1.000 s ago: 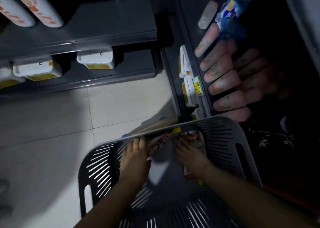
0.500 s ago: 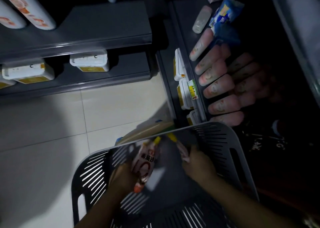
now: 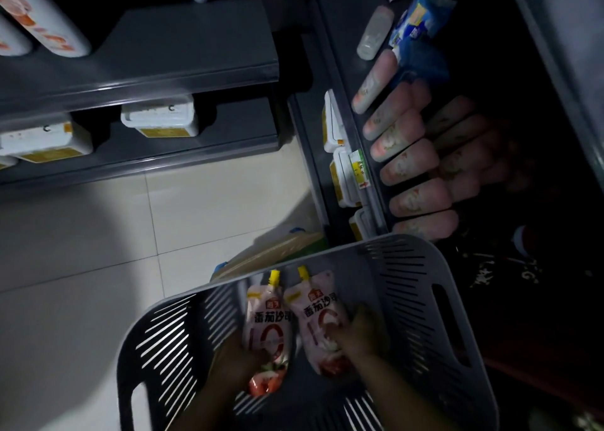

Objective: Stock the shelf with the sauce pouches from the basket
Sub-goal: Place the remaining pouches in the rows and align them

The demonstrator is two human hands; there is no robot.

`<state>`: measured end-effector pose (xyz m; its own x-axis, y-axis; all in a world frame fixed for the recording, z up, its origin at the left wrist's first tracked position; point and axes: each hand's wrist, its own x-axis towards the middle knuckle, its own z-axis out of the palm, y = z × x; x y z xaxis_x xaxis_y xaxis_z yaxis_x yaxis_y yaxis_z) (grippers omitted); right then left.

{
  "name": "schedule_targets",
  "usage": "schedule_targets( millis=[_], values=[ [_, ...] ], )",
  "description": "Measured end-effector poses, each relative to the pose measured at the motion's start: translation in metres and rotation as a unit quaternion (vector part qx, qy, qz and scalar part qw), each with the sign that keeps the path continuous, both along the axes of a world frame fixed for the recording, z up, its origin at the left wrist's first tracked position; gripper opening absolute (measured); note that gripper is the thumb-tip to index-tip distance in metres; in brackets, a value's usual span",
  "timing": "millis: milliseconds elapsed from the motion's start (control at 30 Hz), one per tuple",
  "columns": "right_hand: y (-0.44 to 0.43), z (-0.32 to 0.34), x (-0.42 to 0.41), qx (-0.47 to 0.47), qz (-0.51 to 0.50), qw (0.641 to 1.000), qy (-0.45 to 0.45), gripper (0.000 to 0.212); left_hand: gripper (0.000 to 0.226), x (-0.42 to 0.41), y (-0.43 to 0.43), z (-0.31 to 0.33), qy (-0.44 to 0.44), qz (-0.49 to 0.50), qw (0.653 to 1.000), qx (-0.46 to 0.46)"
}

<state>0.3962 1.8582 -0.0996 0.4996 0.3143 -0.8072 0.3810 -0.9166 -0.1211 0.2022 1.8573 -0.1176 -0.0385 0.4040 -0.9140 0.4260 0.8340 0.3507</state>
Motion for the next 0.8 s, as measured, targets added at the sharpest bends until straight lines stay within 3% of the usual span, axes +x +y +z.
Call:
schedule_targets(
  millis=[100, 300, 467, 600, 700, 800],
  values=[
    [-0.006, -0.013, -0.004, -0.007, -0.132, 0.987, 0.097, 0.061, 0.026, 0.005, -0.001, 0.001, -0.018, 0.026, 0.999, 0.008],
    [-0.022, -0.018, -0.003, 0.035, -0.187, 0.966, 0.174, 0.023, 0.035, 0.015, 0.006, 0.011, -0.072, 0.044, 0.996, -0.025],
    [-0.028, 0.021, 0.009, 0.088, -0.226, 0.937, 0.252, 0.031, 0.026, 0.021, 0.012, 0.049, -0.110, 0.041, 0.992, -0.036],
    [-0.027, 0.070, 0.024, 0.158, -0.229, 0.915, 0.291, 0.045, 0.018, 0.015, 0.013, 0.096, -0.114, -0.021, 0.993, -0.006],
    [-0.023, 0.121, 0.034, 0.202, -0.215, 0.891, 0.345, 0.062, 0.010, 0.019, 0.009, 0.148, -0.101, -0.052, 0.991, 0.072],
    [-0.020, 0.171, 0.044, 0.235, -0.214, 0.861, 0.398, 0.073, 0.019, 0.025, 0.007, 0.211, -0.135, -0.027, 0.981, 0.135]
  ],
)
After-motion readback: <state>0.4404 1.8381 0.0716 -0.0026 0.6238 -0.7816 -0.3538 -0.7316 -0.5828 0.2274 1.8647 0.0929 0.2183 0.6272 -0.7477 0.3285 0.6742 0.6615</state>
